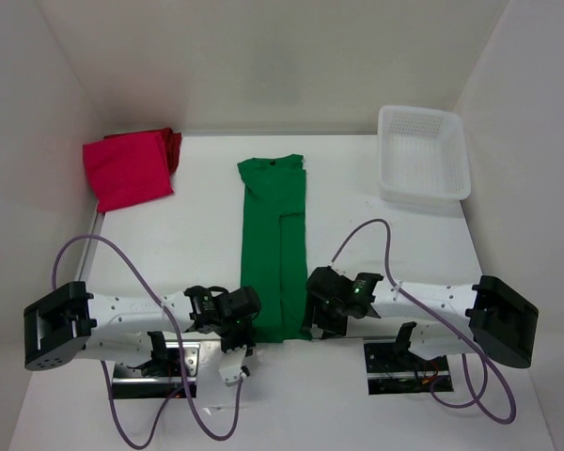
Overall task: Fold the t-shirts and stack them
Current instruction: Grab the bottom of the folded rectangular tshirt with both arms, then fold the folded rectangular tshirt in 1/3 of the way
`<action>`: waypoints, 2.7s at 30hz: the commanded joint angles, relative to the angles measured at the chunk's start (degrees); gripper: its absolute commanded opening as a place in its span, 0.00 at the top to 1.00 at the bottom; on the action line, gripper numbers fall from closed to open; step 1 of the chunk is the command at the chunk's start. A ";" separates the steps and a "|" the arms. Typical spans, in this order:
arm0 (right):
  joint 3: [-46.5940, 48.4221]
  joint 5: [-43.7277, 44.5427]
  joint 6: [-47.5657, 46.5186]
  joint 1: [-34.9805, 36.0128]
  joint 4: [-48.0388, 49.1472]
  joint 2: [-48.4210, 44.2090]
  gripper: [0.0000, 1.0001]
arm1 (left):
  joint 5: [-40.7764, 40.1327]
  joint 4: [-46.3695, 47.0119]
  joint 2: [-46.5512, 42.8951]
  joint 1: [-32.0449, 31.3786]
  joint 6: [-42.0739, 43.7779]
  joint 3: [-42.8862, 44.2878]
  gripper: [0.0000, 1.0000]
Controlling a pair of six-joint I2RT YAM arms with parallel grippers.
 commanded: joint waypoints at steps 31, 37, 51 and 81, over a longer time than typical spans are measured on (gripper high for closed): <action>16.18 1.24 -13.06 -5.63 -6.98 5.04 1.00 | 2.56 -4.67 -4.59 3.73 -35.04 11.41 1.00; 18.82 -1.04 -19.66 -15.82 -8.74 3.46 1.00 | 4.84 -5.21 -3.98 12.34 -42.00 15.55 1.00; 35.52 -7.80 -36.80 -30.33 -6.98 20.15 1.00 | 10.03 1.29 8.94 35.47 -45.53 24.51 1.00; 56.53 -11.94 -44.46 -36.67 -8.22 42.74 1.00 | 4.23 12.98 27.41 41.01 -39.46 35.06 1.00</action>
